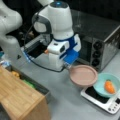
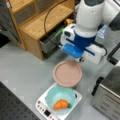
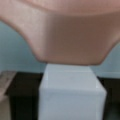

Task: Pick up the pan. Place the pan on the table. Pick up the bowl. Place the bowl on the stove.

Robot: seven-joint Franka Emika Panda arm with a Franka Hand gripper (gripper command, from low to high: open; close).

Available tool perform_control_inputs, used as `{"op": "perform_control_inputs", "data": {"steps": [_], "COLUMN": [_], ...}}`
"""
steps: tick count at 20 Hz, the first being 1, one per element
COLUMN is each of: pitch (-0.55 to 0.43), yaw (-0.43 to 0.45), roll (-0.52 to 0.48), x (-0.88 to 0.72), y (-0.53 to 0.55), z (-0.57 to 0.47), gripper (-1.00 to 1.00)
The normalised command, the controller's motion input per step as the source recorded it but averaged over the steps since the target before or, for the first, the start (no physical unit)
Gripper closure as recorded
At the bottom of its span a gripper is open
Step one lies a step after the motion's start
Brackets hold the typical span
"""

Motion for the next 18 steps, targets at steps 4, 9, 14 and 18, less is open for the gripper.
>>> {"op": "perform_control_inputs", "data": {"steps": [4, 9, 14, 18], "pitch": [0.298, 0.243, 0.226, 0.244], "yaw": [-0.015, -0.014, -0.011, 0.009], "roll": [0.106, 0.119, 0.122, 0.115], "x": [0.38, 0.30, 0.35, 0.44], "y": [-0.03, -0.13, -0.28, -0.33], "z": [0.37, 0.28, 0.36, 0.40], "gripper": [1.00, 1.00, 1.00, 1.00]}}
